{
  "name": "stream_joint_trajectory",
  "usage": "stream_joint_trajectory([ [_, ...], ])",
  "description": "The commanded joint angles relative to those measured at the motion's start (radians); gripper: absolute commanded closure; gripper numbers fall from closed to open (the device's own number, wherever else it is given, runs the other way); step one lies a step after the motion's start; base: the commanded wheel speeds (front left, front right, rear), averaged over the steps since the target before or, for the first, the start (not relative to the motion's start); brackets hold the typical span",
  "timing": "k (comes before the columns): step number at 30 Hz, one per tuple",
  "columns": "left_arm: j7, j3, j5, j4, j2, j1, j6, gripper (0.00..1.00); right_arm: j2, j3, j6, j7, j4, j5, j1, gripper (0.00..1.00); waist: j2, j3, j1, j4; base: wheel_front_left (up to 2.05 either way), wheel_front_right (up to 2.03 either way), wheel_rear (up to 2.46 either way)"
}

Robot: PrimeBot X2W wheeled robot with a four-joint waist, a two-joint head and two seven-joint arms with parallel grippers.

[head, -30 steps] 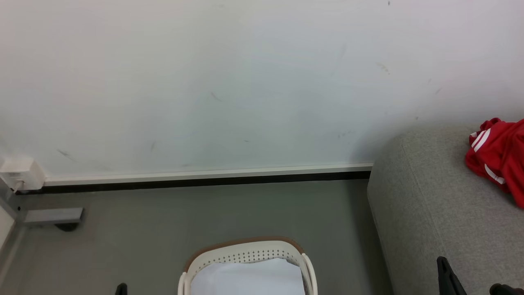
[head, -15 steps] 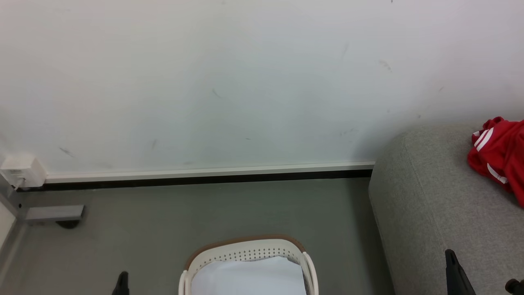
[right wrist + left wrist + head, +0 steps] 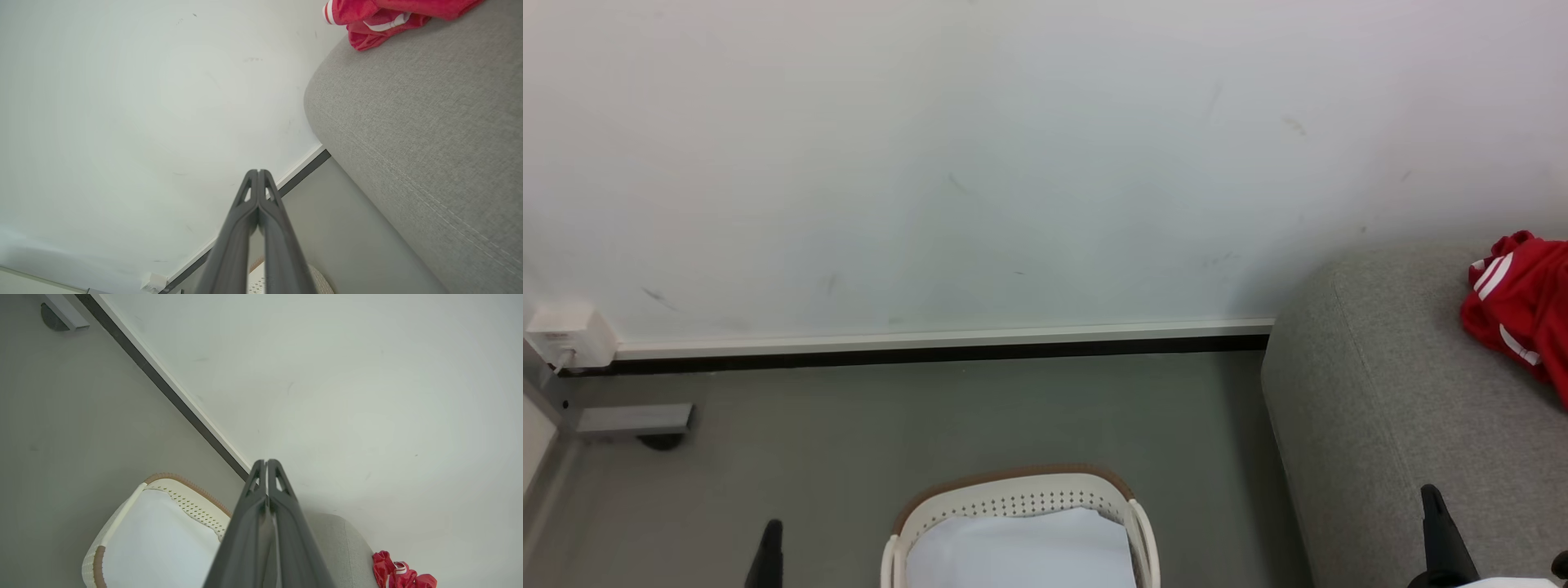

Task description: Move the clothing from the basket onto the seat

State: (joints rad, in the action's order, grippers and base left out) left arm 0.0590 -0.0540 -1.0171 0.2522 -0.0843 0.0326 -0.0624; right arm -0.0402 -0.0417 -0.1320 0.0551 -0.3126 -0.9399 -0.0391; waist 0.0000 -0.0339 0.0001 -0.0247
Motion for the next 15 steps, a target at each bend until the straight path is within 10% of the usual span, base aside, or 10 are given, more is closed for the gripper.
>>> stream_joint_trajectory([
  [1,-0.011,-0.008,-0.031,-0.011,-0.005,-0.024,-0.008,1.00,-0.010,-0.008,0.001,-0.008,0.019,-0.037,-0.025,1.00,0.0000,0.001,-0.0001,0.001,0.00,0.00,0.00],
  [15,-0.051,-0.022,-0.172,-0.010,0.005,-0.055,-0.023,1.00,-0.012,-0.024,0.001,-0.047,0.031,-0.192,-0.037,1.00,0.0000,0.008,-0.0001,0.005,0.00,0.00,0.00],
])
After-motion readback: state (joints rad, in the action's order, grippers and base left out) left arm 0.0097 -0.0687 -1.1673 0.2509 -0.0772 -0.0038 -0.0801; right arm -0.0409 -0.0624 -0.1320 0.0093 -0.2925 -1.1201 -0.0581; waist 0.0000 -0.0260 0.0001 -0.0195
